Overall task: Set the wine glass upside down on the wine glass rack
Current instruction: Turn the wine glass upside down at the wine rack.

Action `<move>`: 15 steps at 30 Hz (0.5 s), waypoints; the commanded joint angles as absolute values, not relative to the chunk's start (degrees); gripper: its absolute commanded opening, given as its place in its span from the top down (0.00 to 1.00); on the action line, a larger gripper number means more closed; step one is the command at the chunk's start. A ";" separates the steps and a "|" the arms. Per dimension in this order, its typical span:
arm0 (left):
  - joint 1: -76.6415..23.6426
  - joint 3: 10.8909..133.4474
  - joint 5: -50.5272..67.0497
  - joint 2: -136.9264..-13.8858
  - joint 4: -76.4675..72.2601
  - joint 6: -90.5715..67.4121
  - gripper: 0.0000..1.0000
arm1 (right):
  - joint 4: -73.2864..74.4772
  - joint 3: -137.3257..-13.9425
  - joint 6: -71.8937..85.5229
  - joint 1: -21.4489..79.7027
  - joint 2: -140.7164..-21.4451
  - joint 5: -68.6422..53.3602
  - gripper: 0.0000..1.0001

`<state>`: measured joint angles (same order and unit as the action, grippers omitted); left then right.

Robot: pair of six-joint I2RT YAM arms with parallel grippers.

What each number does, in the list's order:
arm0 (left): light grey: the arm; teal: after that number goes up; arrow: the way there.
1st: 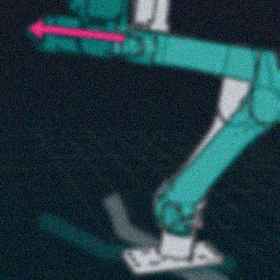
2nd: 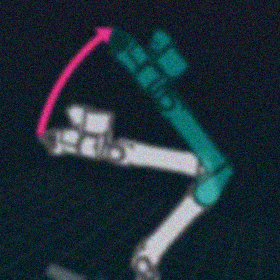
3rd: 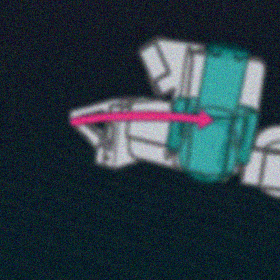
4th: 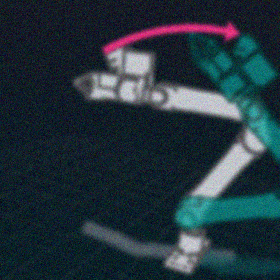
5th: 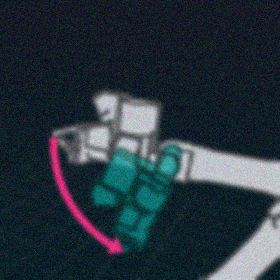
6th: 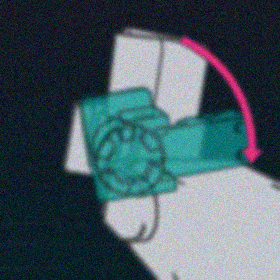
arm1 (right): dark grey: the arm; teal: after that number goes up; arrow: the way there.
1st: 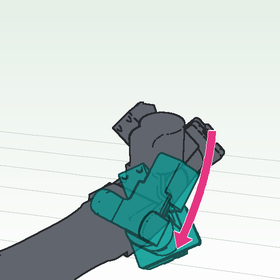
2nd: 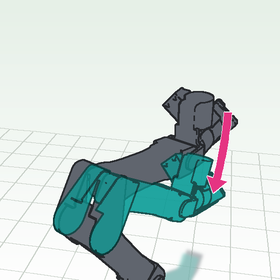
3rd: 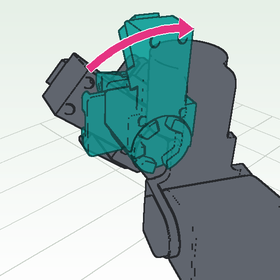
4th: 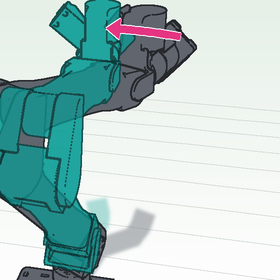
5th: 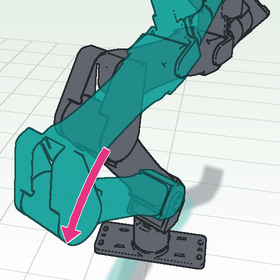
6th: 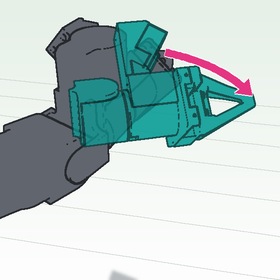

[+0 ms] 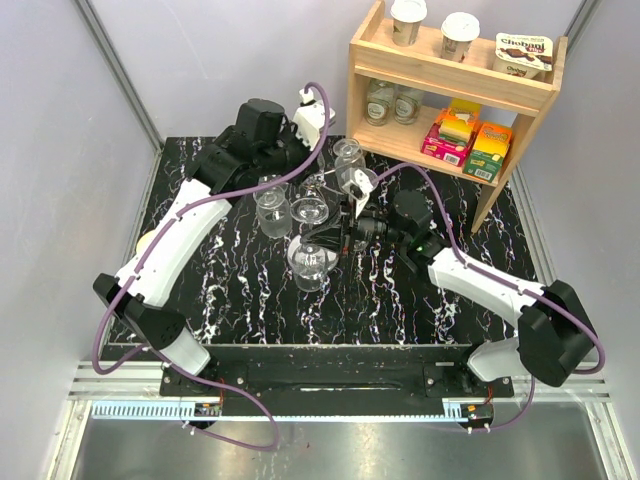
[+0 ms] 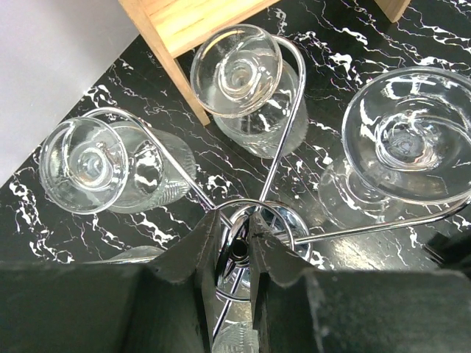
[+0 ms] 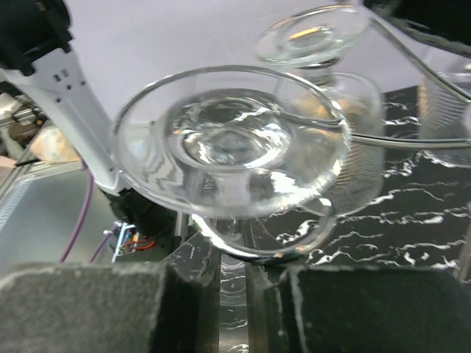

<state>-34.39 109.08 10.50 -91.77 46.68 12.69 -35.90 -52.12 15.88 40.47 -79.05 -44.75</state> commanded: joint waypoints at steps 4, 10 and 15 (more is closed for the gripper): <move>-35.68 108.28 9.67 -94.40 41.40 13.45 1.00 | -44.04 -54.58 18.02 43.95 -76.91 -52.74 1.00; -35.68 107.32 8.88 -93.34 41.31 13.89 1.00 | -40.36 -52.56 13.81 43.77 -74.63 -50.81 1.00; -35.68 106.26 8.88 -92.11 41.22 14.15 1.00 | -32.02 -50.89 6.26 42.72 -71.11 -47.73 1.00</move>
